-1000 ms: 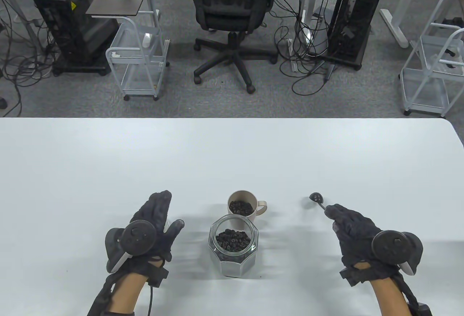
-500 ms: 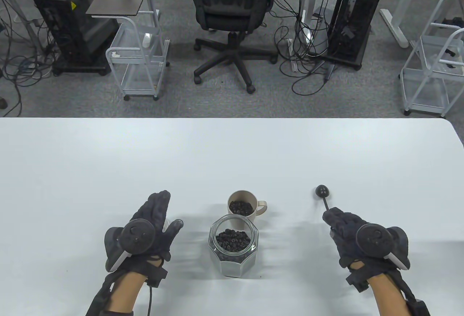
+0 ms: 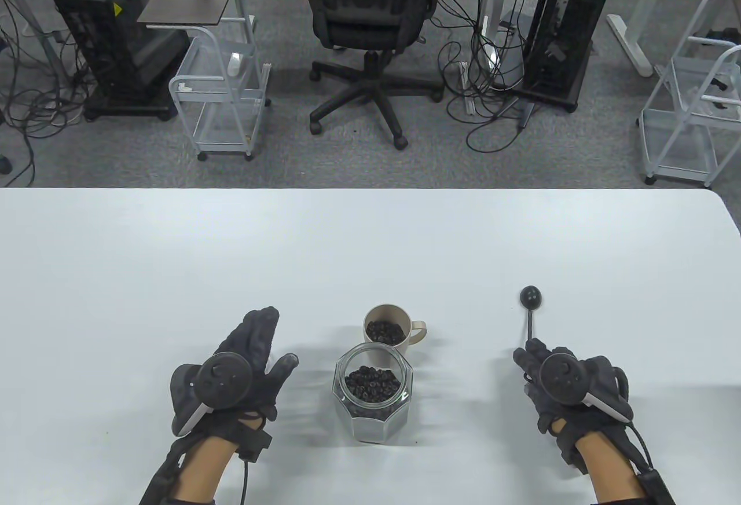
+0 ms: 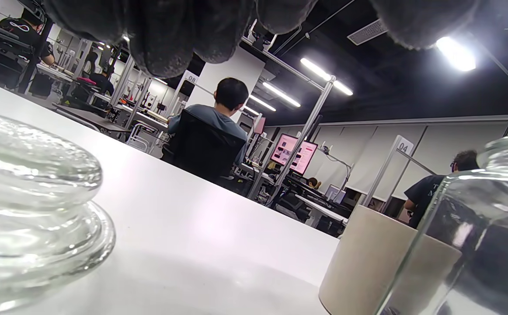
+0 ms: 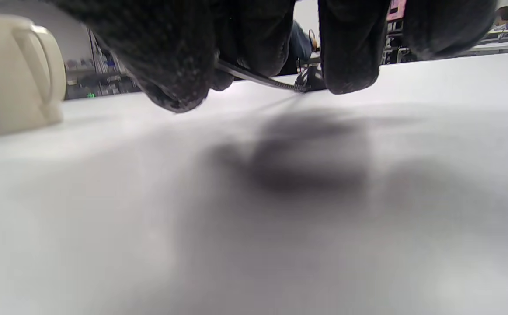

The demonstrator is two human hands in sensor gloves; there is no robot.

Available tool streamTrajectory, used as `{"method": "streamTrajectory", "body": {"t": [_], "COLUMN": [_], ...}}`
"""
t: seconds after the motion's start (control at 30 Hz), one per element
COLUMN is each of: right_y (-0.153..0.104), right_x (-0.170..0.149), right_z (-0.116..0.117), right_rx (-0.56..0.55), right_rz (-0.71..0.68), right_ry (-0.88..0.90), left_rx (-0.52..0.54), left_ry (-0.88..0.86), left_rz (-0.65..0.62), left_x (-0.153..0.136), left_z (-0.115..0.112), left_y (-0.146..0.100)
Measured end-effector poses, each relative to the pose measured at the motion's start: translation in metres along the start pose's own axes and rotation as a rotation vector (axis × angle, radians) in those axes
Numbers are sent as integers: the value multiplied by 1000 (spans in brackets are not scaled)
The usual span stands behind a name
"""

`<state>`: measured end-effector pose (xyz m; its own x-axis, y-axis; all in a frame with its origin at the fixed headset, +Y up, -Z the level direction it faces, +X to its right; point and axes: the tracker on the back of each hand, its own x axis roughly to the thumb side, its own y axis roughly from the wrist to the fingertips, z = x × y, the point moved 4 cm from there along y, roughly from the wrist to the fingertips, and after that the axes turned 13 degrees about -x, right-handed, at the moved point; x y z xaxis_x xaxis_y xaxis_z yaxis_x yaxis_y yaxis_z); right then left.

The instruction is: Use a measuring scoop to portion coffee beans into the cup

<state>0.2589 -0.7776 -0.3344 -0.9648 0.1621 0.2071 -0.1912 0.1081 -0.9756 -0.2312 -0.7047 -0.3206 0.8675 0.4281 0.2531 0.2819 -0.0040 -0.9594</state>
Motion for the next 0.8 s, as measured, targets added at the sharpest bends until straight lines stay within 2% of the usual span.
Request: {"method": "streamTrajectory", "body": {"t": [0.17,0.8], "right_y": [2,5], "right_x": [5,4], "right_z": [13,11], "right_rx": [44,47], "right_rz": [-6,51], "right_ry": [-58,-13], "left_rx": [-1,9], "left_ry": [4,5], "left_rz": [-1,1], "left_x": [1,0], "left_z": [0,2], "left_y": [0,-1]}}
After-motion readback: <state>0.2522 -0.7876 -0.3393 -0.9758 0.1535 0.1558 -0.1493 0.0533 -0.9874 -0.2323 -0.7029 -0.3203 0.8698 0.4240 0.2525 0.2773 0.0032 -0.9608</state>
